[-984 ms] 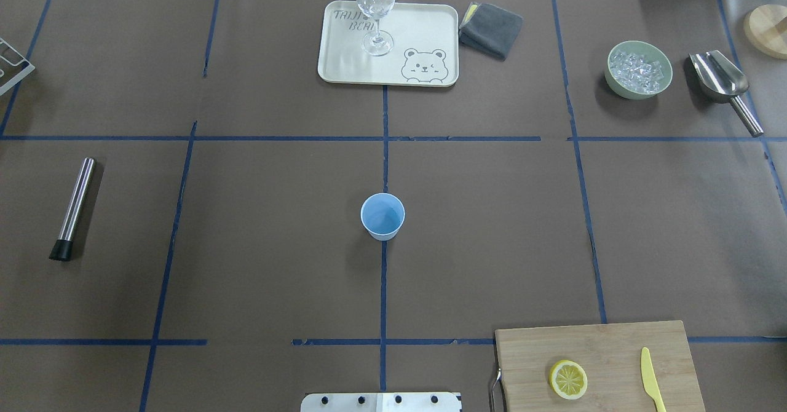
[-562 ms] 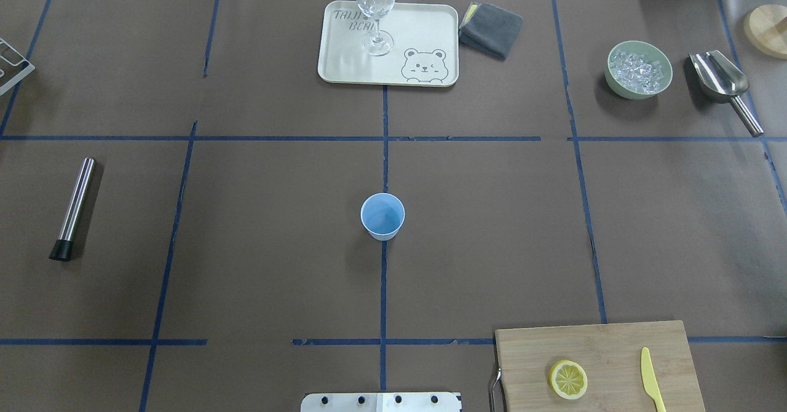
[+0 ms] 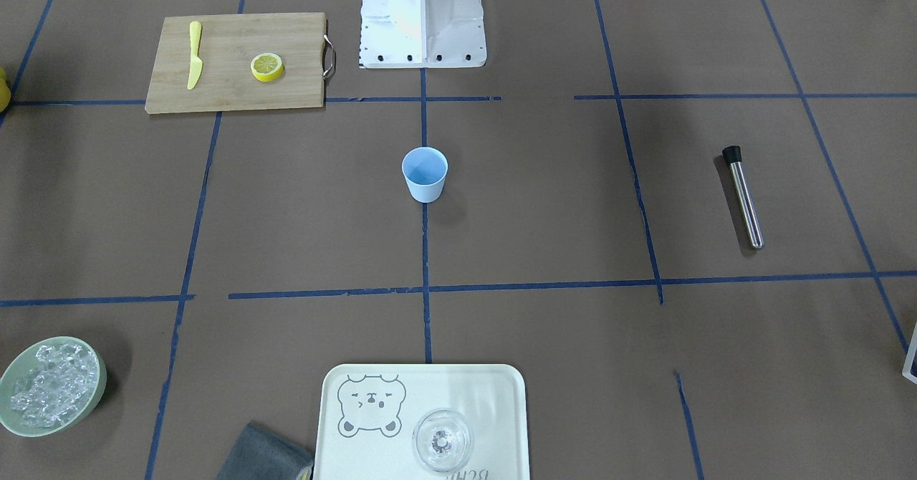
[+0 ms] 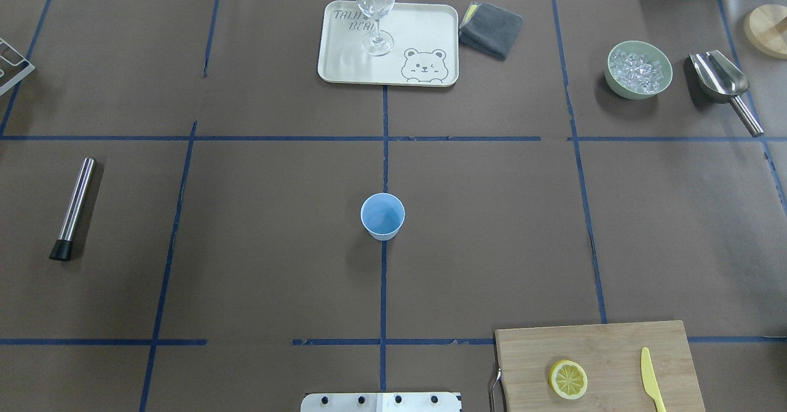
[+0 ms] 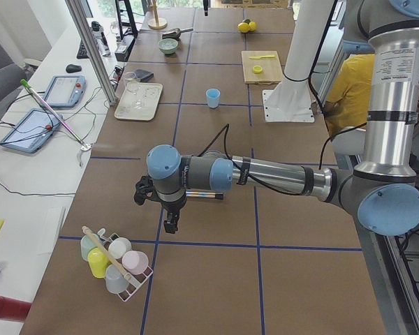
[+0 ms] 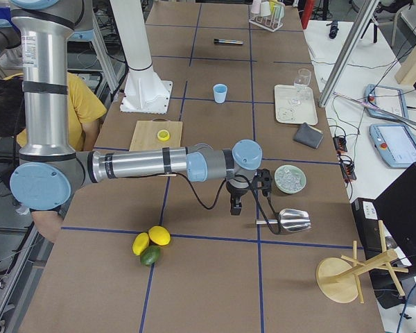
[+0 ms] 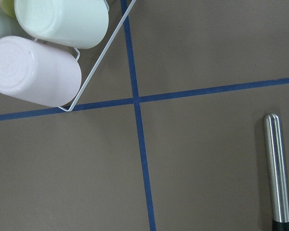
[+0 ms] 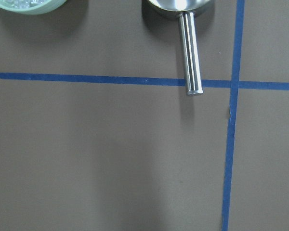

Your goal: Squeeze lemon into cup

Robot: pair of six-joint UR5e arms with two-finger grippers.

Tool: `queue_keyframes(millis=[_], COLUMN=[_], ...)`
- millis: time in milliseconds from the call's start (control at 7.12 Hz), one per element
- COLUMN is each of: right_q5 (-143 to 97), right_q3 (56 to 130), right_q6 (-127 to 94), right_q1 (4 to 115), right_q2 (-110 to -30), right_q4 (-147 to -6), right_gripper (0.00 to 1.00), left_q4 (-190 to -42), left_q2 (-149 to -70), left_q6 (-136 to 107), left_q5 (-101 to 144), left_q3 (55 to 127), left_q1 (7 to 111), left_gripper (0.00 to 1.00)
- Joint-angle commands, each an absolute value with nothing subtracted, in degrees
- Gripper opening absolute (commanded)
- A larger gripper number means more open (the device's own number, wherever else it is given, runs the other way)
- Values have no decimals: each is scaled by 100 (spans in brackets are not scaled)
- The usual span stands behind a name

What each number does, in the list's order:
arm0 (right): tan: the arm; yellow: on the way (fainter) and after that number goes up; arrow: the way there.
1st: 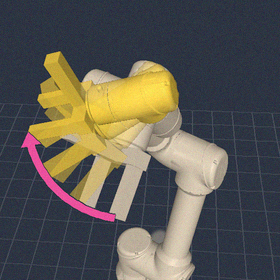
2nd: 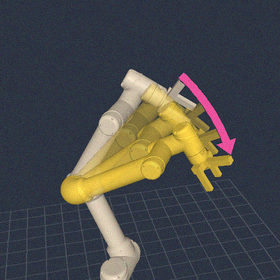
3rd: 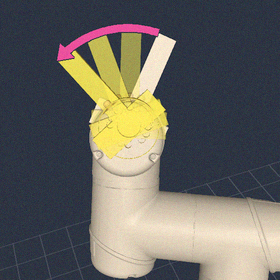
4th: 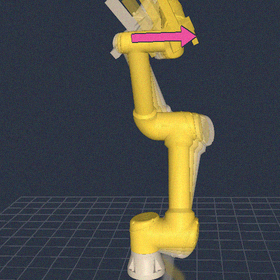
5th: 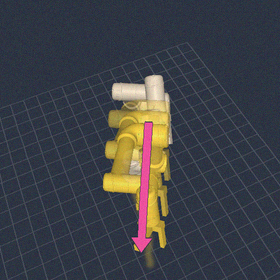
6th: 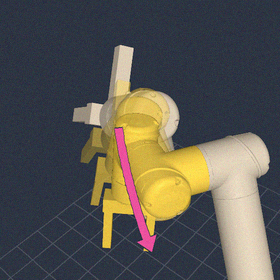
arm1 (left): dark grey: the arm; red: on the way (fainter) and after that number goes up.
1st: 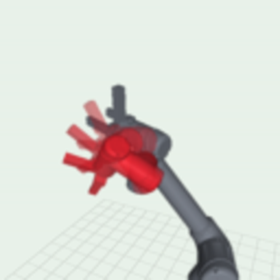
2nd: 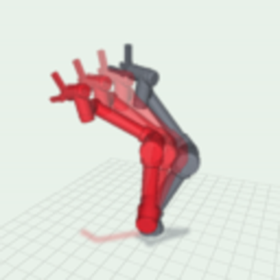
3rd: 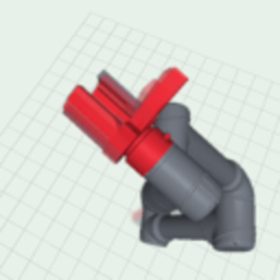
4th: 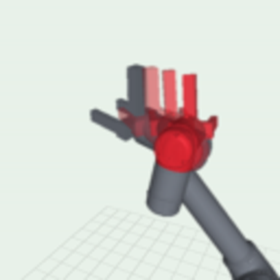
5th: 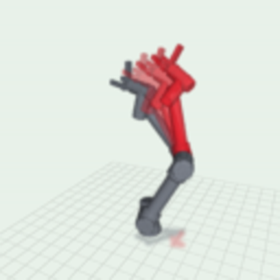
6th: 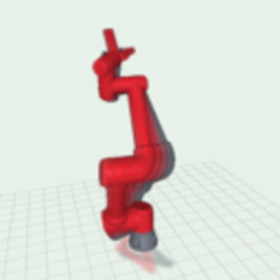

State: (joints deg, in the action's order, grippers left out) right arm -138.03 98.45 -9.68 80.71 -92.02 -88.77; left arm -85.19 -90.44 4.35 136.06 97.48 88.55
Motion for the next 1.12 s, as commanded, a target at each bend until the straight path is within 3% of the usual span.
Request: queue_keyframes(millis=[0, 703, 984], right_q5=[-13746, -13764, -13772], right_q3=[9931, 10186, 10230], right_q6=[-975, -1098, -1177], right_q1=[8060, 7631, 7105], right_q2=[-9202, -9167, -9280], right_q4=[-8877, -8842, -7672], right_gripper=[100, 100, 100], left_q4=[-8517, -8569, -8761], left_q2=[-9035, -9070, -9079], left_q6=[404, 378, 378], left_q5=[13605, 13605, 13605], left_q3=[9773, 9790, 9940], left_q1=[8859, 8851, 8851], left_gripper=[100, 100, 100])
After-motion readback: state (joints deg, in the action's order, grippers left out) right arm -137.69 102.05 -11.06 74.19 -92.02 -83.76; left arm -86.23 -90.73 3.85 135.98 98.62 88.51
